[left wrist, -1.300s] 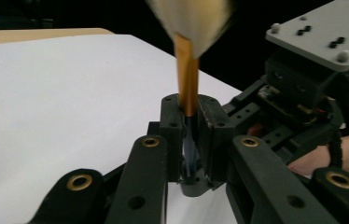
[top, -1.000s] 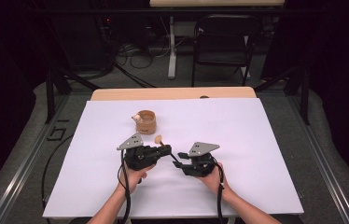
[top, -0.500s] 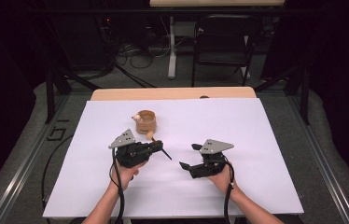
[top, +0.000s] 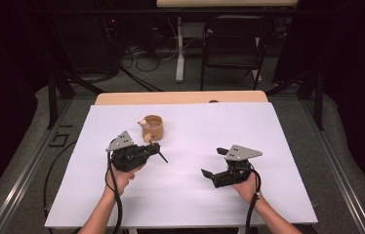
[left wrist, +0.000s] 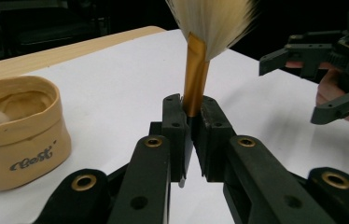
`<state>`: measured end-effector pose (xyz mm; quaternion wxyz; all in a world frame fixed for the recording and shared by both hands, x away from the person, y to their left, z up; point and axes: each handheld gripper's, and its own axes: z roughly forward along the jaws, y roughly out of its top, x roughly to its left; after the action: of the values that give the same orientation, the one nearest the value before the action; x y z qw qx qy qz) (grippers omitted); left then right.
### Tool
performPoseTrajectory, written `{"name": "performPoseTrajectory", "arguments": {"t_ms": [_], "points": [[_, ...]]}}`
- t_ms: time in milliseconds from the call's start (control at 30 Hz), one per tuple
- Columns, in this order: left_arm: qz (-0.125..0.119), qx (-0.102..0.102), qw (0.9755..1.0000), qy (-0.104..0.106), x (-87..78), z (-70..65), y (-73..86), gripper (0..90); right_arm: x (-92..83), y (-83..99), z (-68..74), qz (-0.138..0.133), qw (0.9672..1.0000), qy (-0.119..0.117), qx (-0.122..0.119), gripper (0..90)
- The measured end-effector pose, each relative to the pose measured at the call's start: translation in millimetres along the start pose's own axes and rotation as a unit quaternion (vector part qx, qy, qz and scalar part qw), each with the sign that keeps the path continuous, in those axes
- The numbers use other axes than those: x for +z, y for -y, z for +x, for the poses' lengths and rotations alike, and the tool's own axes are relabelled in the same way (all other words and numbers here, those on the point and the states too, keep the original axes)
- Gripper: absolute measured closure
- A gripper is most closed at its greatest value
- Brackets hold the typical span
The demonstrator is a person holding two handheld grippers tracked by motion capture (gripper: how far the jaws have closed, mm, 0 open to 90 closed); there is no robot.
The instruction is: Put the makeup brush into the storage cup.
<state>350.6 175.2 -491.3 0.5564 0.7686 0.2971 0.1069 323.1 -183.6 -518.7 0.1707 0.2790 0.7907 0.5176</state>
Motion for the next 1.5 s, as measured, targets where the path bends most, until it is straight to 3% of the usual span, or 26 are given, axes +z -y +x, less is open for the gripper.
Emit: {"name": "performPoseTrajectory", "arguments": {"t_ms": [33, 167, 433, 867, 1233, 1500], "points": [[0.005, -0.002, 1.0, -0.008, -0.1, 2.7, 0.3, 83.3, -3.4, 2.1, -1.1, 0.002, 1.0, 0.005, -0.008, 2.4], [0.014, 0.0, 0.9999, -0.009, -1.0, 5.3, -1.3, 83.3, -7.9, 4.7, -4.7, 0.004, 0.9999, 0.005, -0.008, 0.0], [0.03, 0.012, 0.9993, -0.021, -4.7, 10.6, -10.4, 83.2, -25.8, 14.0, -9.8, -0.016, 0.9997, 0.007, -0.014, 0.0], [0.062, 0.02, 0.9971, -0.039, -8.9, 21.0, -24.8, 83.3, -46.4, 30.8, -23.7, -0.009, 0.999, 0.043, -0.001, 0.0], [0.077, 0.032, 0.9946, -0.062, -15.9, 31.2, -37.0, 83.3, -52.0, 32.9, -26.8, -0.013, 0.9984, 0.054, -0.002, 0.0], [0.085, 0.039, 0.9932, -0.07, -16.1, 36.6, -47.3, 83.3, -51.5, 37.1, -26.0, -0.001, 0.9982, 0.059, -0.006, 0.0]]}}
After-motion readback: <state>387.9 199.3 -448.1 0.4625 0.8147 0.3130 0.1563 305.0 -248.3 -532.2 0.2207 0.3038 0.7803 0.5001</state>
